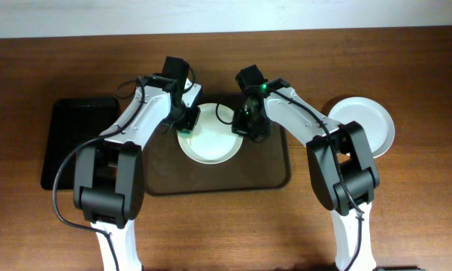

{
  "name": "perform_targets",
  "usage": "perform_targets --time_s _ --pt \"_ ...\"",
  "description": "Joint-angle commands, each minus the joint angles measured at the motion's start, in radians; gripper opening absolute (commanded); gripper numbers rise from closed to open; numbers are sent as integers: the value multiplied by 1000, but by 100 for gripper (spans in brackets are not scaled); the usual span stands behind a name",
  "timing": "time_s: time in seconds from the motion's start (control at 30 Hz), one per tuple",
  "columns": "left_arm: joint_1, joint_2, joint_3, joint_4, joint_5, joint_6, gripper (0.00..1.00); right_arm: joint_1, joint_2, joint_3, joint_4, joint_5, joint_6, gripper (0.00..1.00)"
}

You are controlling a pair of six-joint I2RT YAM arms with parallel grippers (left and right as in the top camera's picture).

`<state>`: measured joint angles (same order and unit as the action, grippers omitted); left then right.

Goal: Clean dirty plates on tray and stack at the side
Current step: 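Scrub the remaining plate with the sponge in the left gripper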

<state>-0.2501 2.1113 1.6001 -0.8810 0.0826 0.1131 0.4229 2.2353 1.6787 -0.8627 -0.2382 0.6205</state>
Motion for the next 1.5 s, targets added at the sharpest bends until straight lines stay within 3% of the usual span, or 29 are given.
perform_targets --time_s 0.0,0.1,0.3,0.4,0.6,0.77,0.83,0.9,1.0,1.17,1.2,1.27,1.43,1.47 --pt "-2 -11 5 -139 99 12 0 5 45 -43 -11 69 13 4" --pt "-3 -11 5 -196 179 12 0 5 45 -43 -11 69 13 4" --pt "-5 44 4 -14 182 12 1 5 45 -43 -12 69 13 4" --pt "-4 113 4 8 66 -62 0 5 45 -43 -11 69 12 4" --pt "-4 138 11 -98 -279 -311 0 5 45 -43 -10 69 8 4" --pt "-5 138 11 81 -305 -356 0 5 45 -43 -10 69 8 4" --pt "-11 138 11 140 -190 -281 0 5 45 -43 -11 70 5 4" --pt "-31 138 11 151 73 -41 0 5 45 -43 -11 70 0 4" --pt "-55 138 11 89 301 95 0 5 45 -43 -10 69 -3 4" --pt "-50 138 11 89 421 105 0 5 45 -43 -8 69 -3 4" --pt "-48 138 11 109 388 79 0 5 45 -43 -8 69 -2 4" --pt "-47 138 11 187 173 -48 0 5 45 -43 -8 69 -3 4" --pt "-48 138 11 346 -156 -124 0 5 45 -43 -8 69 -3 4" --pt "-48 138 11 341 -265 -198 0 5 45 -43 -8 69 -3 4"
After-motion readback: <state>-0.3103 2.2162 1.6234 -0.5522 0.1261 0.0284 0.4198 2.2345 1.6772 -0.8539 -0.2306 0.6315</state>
